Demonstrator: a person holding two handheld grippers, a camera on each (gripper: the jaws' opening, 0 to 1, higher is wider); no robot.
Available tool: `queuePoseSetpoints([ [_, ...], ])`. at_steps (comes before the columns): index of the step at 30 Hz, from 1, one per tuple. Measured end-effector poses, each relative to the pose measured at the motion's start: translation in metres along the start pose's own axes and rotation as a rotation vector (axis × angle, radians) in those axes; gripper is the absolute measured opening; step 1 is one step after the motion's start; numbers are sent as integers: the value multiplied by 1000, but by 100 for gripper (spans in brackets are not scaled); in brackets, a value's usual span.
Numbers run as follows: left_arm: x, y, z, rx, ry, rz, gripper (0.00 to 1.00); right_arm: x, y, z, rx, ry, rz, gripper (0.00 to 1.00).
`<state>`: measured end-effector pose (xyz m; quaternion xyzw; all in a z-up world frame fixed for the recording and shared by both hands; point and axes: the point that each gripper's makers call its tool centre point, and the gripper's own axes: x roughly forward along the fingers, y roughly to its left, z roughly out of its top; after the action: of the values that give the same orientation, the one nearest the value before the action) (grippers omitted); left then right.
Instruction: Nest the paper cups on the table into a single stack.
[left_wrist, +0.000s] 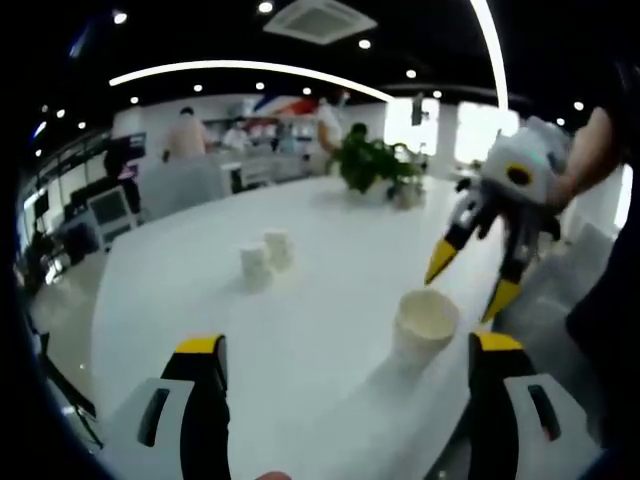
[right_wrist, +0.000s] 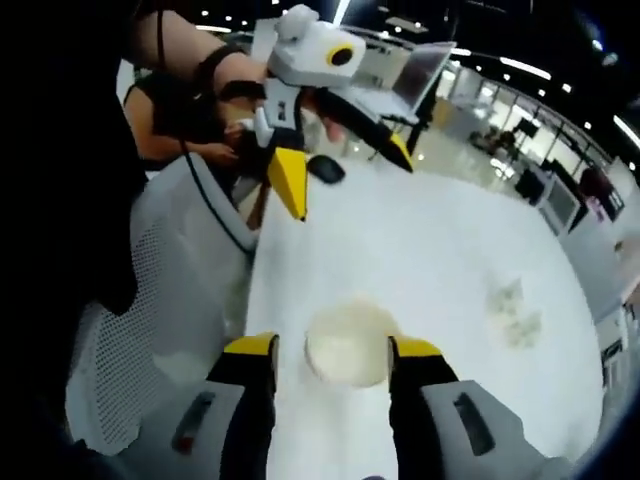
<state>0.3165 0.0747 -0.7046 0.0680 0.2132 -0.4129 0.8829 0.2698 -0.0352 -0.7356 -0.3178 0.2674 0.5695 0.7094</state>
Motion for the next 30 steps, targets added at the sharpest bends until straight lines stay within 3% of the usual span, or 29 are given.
queuePoseSetpoints([
  [3, -1, 1, 0, -1, 1, 3, 99, -7, -8, 2, 52, -40, -43, 48],
  [15, -1, 3, 3, -4, -5, 3, 99, -31, -27, -12, 191, -95, -164, 50],
  [26, 1, 3, 4, 1, -3, -15, 99, -57, -49, -26, 333, -170, -334, 61],
  [30, 2, 3, 5, 1, -3, -19, 99, -63, -55, -34, 367, -177, -394, 73],
])
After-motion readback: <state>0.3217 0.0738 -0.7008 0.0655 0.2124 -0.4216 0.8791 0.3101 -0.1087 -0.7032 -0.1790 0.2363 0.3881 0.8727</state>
